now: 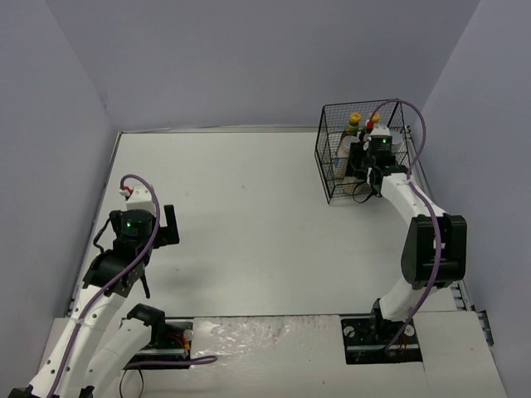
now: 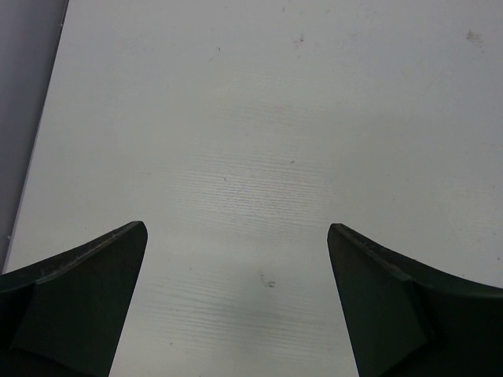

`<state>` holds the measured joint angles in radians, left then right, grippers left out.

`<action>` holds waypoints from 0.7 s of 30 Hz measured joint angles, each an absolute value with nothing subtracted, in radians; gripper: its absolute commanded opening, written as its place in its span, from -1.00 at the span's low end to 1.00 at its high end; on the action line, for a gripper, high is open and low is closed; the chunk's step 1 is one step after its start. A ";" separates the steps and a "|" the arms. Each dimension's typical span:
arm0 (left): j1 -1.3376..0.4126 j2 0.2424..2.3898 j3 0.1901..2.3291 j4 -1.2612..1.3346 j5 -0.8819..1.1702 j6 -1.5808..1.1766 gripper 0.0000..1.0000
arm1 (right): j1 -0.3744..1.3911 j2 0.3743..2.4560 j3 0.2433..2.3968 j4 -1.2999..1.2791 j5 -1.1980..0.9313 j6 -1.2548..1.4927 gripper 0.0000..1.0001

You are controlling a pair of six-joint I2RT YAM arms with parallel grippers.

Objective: Organize the condiment bottles

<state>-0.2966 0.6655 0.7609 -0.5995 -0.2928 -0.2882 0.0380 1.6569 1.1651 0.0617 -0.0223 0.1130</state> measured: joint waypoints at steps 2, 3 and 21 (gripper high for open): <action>-0.297 0.665 0.761 -0.599 -0.293 -0.288 0.94 | 0.038 1.657 1.164 0.071 -0.024 0.115 0.62; -0.297 0.665 0.761 -0.599 -0.293 -0.288 0.94 | 0.038 1.657 1.163 0.083 -0.026 0.117 0.68; -0.297 0.597 0.761 -0.599 -0.288 -0.289 0.94 | 0.038 1.059 1.107 0.001 -0.067 0.124 1.00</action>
